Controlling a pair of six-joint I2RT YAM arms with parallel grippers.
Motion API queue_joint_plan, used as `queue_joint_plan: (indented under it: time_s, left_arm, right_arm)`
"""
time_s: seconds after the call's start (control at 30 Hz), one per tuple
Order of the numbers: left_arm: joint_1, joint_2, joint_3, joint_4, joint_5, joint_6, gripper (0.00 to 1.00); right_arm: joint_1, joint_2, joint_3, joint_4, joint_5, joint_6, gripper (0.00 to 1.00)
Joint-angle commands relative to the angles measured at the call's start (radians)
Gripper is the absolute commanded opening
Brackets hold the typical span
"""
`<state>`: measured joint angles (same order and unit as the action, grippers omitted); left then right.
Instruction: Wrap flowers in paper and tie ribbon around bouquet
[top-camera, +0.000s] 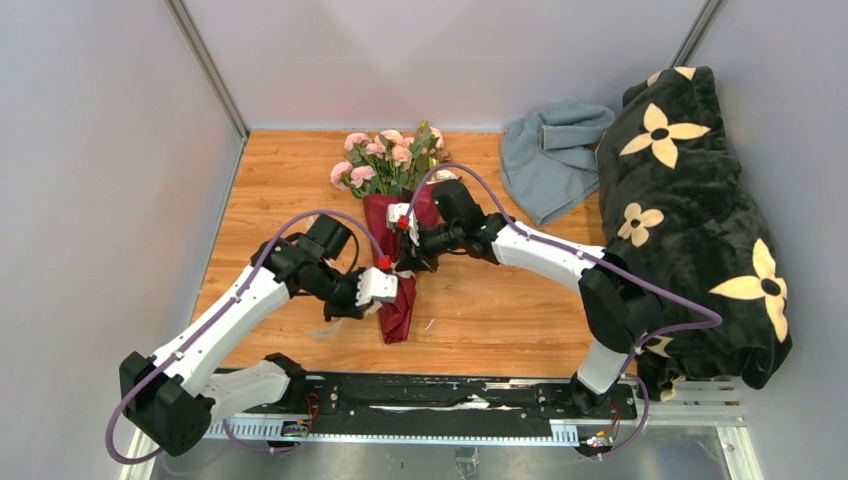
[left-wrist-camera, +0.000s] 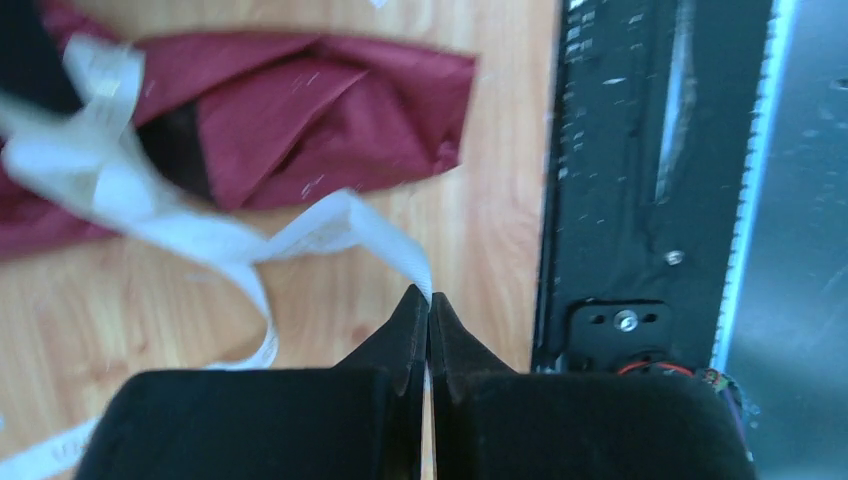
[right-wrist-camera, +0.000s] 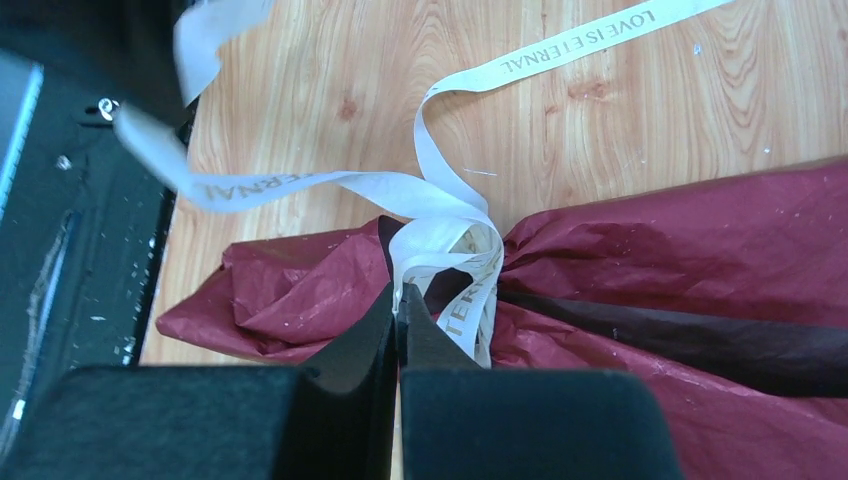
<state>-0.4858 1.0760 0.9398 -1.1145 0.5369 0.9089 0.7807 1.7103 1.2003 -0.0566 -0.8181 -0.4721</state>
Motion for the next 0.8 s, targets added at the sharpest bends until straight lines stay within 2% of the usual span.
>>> queue_joint_plan:
  time_s: [0.0,0.1,0.2,0.3,0.5,0.63,0.73,0.77]
  left_arm:
    - [-0.168,-0.048,0.015,0.049,0.08,-0.086,0.0]
    - [-0.328,-0.026,0.069,0.24,-0.01,-0.285,0.0]
    - [-0.471,0.046,0.11,0.325,-0.038,-0.388,0.0]
    - [-0.554,0.08,0.077,0.411,-0.038,-0.435,0.0]
    - [-0.602,0.144,0.041,0.63,-0.06,-0.543,0.0]
    - [-0.602,0.164,-0.002,0.681,-0.085,-0.532,0.0]
    - [-0.602,0.139,-0.057,0.702,-0.099,-0.505,0.26]
    - [-0.602,0.128,-0.059,0.697,-0.119,-0.492,0.39]
  right_arm:
    - [-0.017,0.009,0.041,-0.025,0.021,0.154,0.0]
    - [-0.017,0.009,0.046,-0.02,0.046,0.188,0.0]
    - [-0.017,0.008,0.047,-0.013,0.053,0.205,0.0]
    - [-0.017,0.006,0.044,-0.012,0.058,0.21,0.0]
    - [-0.017,0.011,0.043,-0.012,0.057,0.215,0.0]
    - [-0.018,0.01,0.046,-0.013,0.057,0.227,0.0]
    - [-0.018,-0.004,0.036,-0.02,0.059,0.22,0.0]
    - [-0.018,-0.009,0.034,-0.026,0.062,0.216,0.0]
